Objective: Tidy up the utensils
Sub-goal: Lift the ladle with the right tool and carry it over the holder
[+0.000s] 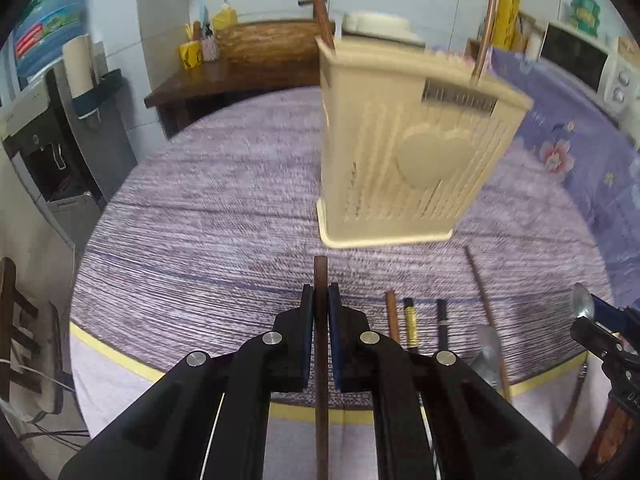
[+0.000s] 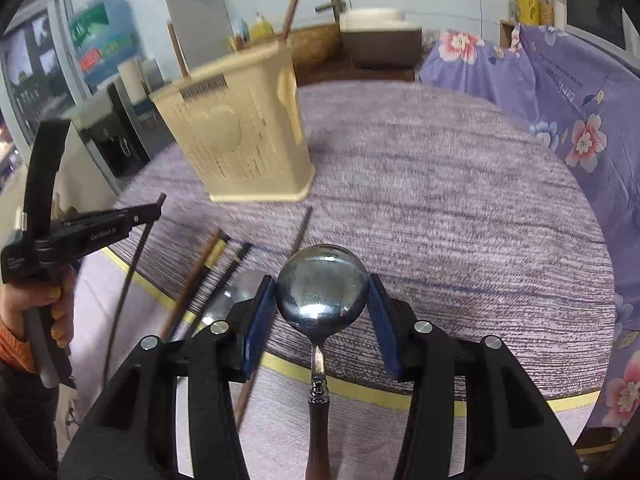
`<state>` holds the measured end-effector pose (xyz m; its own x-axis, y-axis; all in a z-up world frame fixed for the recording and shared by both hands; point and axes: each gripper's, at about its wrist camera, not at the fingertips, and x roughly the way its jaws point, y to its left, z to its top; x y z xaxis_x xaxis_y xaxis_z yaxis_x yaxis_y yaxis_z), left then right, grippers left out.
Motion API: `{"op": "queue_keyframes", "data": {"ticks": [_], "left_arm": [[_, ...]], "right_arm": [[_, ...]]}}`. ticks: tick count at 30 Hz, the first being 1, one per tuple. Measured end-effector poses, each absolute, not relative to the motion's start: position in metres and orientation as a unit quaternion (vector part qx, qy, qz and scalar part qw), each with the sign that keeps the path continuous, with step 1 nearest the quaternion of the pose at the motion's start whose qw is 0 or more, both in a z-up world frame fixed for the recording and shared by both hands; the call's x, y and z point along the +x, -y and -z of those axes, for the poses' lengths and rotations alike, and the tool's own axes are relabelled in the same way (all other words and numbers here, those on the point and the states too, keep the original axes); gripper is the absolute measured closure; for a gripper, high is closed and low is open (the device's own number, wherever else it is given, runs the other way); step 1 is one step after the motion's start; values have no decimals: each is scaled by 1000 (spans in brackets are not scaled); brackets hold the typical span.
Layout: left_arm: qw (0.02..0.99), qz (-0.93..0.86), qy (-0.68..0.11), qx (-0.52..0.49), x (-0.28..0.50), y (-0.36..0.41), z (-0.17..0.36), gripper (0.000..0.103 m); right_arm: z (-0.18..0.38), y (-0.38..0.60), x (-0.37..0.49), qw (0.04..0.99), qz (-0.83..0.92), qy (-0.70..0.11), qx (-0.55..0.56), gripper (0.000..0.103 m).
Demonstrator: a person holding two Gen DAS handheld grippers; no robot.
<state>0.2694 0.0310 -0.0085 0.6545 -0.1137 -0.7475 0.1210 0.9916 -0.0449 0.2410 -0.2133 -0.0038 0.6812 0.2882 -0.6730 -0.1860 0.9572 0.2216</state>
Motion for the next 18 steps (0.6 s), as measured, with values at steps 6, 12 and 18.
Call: {"op": "queue_keyframes", "data": {"ticks": [6,12,18], "left_arm": [[934,79,-347,-27,227,-44,-41,95],[945,81,-315,-33,214,-50,-64,95],[950,81,-301,-36,209,-49,-66,95]], "right_arm": [[-32,223,217,929,-150,-327,80,56],[-43,224,207,935,-149,-311,79,56],[-46,219,201,939,-148,-303,64,56]]}}
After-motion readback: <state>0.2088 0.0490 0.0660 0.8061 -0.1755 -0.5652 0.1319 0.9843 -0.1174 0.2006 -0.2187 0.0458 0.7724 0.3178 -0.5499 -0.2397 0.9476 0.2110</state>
